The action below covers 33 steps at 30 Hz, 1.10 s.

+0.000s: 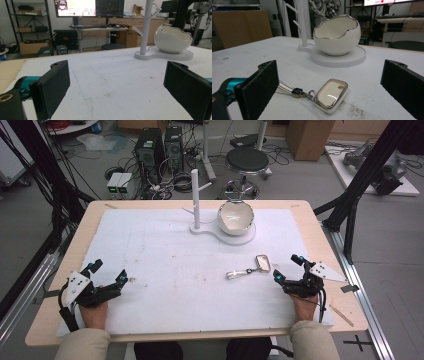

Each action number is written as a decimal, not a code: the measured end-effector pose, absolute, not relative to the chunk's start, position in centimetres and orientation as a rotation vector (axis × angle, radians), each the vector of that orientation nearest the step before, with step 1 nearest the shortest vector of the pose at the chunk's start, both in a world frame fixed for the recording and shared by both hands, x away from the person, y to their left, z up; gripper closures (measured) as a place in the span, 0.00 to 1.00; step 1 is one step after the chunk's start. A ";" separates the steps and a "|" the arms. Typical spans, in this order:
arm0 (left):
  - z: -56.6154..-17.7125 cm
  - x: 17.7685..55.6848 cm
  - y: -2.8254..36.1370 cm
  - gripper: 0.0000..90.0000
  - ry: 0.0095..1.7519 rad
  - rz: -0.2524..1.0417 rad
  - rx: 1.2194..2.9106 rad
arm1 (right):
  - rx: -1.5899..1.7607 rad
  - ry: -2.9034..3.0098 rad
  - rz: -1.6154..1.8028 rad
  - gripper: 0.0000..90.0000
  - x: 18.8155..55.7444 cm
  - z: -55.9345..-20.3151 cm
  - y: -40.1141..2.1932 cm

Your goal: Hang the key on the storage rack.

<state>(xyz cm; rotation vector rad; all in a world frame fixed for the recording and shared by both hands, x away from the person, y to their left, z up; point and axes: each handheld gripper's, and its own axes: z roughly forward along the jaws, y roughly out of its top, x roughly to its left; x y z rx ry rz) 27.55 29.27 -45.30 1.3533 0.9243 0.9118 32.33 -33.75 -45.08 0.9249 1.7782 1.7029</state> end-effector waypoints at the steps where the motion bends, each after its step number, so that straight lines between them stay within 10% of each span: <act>1: -45.3 27.6 29.2 0.08 0.924 0.910 1.355 | 0.930 1.781 1.704 0.01 32.3 -45.1 -33.8; 33: -45.3 27.6 29.4 0.08 0.919 0.887 1.362 | 0.844 2.019 1.652 0.01 34.8 -39.4 -33.8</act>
